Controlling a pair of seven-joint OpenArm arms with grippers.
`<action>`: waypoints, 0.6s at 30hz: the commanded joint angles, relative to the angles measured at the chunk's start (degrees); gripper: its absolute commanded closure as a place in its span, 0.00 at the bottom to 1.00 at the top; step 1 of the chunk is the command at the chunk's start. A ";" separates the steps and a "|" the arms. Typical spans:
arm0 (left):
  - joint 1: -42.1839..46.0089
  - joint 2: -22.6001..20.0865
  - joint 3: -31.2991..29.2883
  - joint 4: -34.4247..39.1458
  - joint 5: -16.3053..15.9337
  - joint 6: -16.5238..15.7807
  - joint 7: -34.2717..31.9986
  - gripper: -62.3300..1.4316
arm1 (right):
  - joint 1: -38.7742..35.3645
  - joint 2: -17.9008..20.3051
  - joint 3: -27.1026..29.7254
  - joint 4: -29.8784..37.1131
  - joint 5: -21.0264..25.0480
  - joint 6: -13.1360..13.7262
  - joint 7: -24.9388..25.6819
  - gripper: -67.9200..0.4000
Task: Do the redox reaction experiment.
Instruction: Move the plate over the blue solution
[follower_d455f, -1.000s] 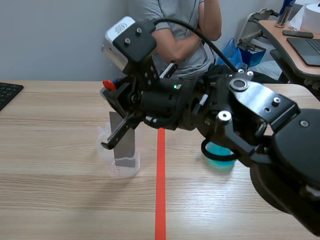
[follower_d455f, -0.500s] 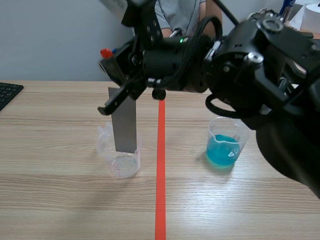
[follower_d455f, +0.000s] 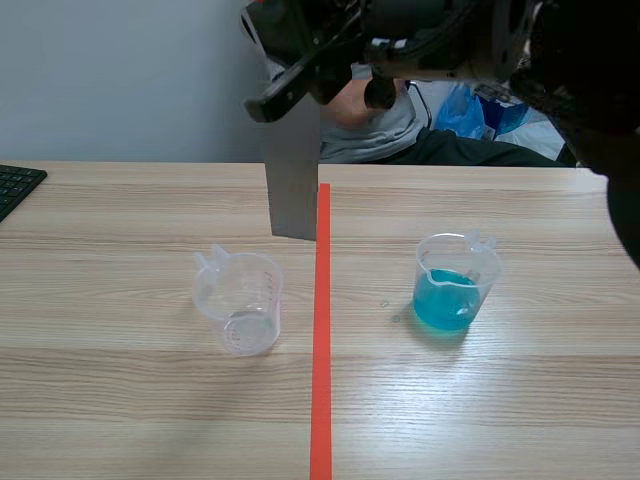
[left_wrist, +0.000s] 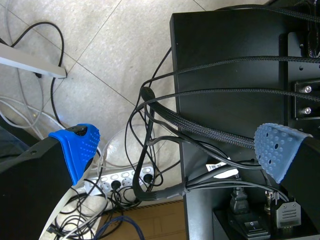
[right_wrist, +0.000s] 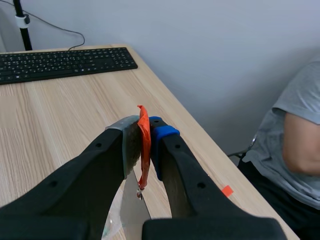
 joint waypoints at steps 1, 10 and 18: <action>0.50 -0.15 -0.35 0.70 -0.11 -0.13 -0.79 0.00 | 0.68 2.45 1.73 1.25 1.25 -0.37 1.05 0.98; 0.66 -0.15 -0.35 0.70 -0.11 -1.64 -0.72 0.12 | -3.72 12.94 9.29 1.46 4.87 0.04 6.49 0.98; 0.66 -0.17 -0.35 0.33 -0.11 -1.60 0.72 0.78 | -9.94 23.08 12.13 1.46 6.14 0.00 15.37 0.98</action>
